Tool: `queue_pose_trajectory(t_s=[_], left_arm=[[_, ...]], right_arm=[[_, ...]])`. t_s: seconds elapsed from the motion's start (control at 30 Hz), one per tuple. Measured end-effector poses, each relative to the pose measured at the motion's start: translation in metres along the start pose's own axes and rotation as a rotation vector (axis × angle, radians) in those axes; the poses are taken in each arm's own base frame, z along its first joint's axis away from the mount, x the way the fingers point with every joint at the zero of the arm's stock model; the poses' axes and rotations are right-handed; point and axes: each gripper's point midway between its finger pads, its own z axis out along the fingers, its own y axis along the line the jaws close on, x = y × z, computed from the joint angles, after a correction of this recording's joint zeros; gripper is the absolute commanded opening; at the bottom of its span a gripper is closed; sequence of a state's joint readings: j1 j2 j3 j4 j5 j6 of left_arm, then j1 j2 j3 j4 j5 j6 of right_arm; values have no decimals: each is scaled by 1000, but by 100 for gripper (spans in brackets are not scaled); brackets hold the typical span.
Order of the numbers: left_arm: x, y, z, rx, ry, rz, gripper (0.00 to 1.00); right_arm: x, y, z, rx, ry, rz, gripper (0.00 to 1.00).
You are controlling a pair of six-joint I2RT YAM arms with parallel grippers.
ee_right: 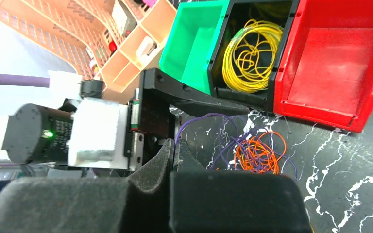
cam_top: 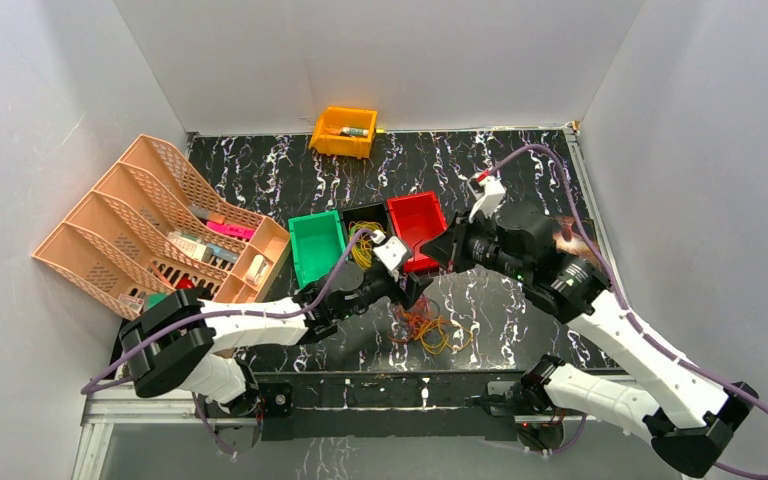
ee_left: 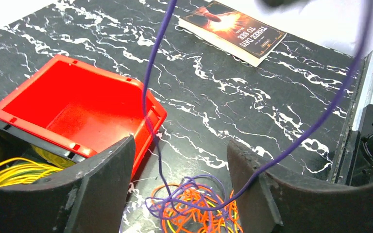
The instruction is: Untangle the cables
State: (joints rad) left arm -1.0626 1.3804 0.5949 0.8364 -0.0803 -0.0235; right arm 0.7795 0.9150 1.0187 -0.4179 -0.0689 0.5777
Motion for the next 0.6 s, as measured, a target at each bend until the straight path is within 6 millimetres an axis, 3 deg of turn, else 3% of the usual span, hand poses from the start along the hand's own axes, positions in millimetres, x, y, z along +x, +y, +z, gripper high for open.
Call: queue_pose_trajectory(t_s=[0.1, 0.37, 0.6], left_arm=[[10, 0, 4, -14, 12, -44, 57], [53, 1, 4, -49, 92, -152, 54], [109, 1, 3, -87, 196, -237, 52]], right_arm=[[-11, 0, -8, 16, -54, 1, 0], [-38, 4, -21, 45, -152, 23, 0], [-112, 53, -63, -59, -354, -12, 0]])
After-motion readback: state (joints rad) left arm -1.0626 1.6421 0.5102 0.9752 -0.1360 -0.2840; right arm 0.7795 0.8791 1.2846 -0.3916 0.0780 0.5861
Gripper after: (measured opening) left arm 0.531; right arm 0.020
